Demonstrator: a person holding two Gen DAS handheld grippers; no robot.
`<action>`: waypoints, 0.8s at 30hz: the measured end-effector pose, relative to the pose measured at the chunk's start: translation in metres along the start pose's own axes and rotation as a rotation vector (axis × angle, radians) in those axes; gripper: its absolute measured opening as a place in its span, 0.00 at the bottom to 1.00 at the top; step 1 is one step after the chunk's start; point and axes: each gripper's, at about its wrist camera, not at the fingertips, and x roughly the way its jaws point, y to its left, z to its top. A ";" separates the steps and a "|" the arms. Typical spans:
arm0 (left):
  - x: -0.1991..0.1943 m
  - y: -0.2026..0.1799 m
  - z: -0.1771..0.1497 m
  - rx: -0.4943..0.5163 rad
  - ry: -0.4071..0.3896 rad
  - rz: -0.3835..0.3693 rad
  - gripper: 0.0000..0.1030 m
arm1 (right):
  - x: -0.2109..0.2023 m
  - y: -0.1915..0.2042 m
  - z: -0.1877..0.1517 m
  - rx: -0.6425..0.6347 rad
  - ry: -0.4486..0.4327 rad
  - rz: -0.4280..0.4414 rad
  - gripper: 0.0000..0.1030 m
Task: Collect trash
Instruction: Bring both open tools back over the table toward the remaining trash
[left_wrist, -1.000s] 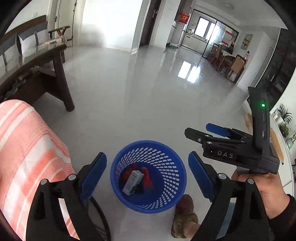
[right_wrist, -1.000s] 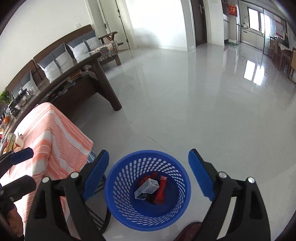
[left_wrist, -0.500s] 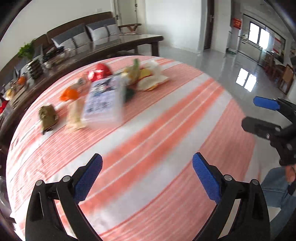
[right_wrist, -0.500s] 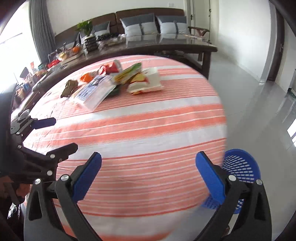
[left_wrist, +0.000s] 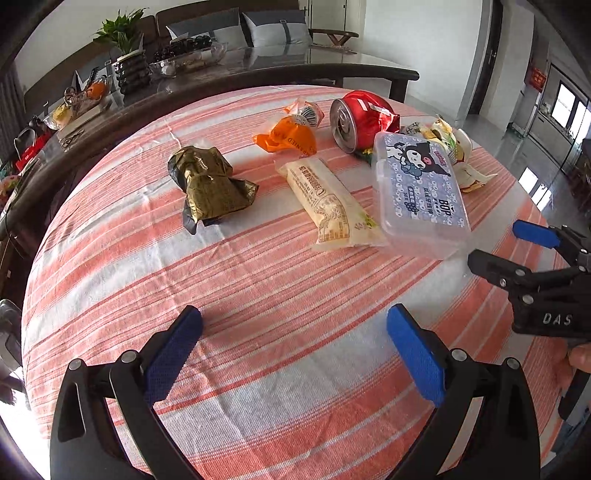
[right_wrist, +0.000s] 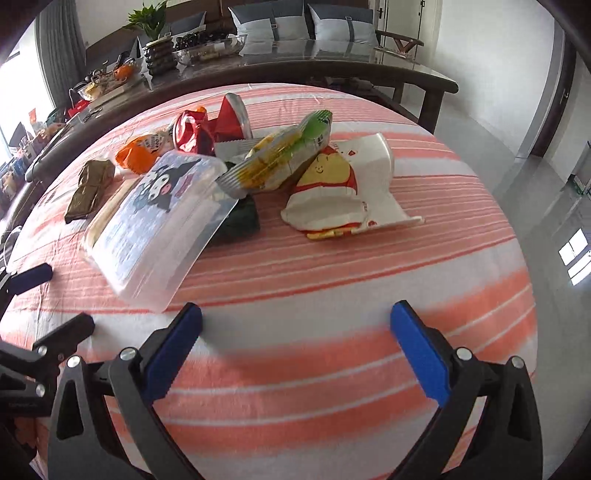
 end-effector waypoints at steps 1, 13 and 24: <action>0.000 0.000 0.001 -0.002 0.000 -0.001 0.96 | 0.004 -0.001 0.005 0.007 0.000 -0.003 0.96; 0.000 0.000 -0.001 -0.003 -0.001 -0.002 0.96 | 0.016 0.000 0.021 0.031 -0.001 -0.023 0.96; 0.001 0.000 -0.001 -0.003 -0.001 -0.001 0.96 | 0.016 0.001 0.021 0.032 -0.001 -0.024 0.96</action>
